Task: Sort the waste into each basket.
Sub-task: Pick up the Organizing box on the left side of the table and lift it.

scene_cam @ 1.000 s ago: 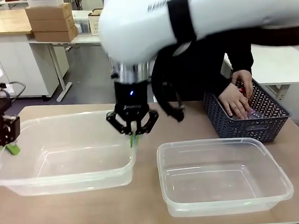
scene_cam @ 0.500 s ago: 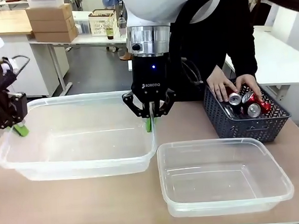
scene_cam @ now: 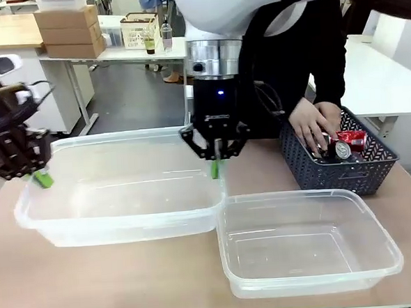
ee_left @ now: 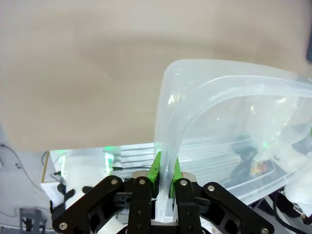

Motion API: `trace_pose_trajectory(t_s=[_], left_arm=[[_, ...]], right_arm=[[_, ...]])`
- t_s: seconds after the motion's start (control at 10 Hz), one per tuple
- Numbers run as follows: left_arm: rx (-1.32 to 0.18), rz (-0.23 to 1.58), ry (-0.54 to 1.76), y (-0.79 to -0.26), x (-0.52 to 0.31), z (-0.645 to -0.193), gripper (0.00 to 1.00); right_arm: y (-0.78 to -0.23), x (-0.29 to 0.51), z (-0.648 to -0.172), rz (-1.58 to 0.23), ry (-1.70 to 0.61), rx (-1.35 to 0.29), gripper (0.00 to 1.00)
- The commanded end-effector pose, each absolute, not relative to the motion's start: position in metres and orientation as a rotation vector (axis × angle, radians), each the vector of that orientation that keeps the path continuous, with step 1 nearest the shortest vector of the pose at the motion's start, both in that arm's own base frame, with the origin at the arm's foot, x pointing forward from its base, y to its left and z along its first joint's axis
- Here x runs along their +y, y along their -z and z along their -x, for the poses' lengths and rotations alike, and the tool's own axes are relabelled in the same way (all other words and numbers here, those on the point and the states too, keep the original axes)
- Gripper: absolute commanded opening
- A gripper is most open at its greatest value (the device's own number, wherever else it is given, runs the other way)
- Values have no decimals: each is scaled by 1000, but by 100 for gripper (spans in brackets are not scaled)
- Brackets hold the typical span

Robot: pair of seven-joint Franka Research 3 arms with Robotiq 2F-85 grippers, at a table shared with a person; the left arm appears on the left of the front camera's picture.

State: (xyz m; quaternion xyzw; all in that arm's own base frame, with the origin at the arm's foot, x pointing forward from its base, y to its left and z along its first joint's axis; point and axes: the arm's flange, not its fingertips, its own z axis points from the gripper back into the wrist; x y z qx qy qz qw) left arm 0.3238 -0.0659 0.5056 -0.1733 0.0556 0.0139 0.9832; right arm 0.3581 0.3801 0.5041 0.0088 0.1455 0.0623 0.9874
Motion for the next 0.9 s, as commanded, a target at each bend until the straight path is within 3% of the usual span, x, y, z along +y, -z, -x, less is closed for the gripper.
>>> trace_pose_trajectory(t_s=[0.0, 0.4, 0.8], left_arm=[[199, 361, -34, -516, -104, -351, 7], [258, 285, -4, -501, -171, -398, 7], [262, 272, 46, -485, -193, -402, 7]], right_arm=[[-498, 340, -361, -18, -152, 319, 5], [-485, 268, -338, -91, -71, 270, 5], [-472, 236, -348, -190, -25, 243, 5]])
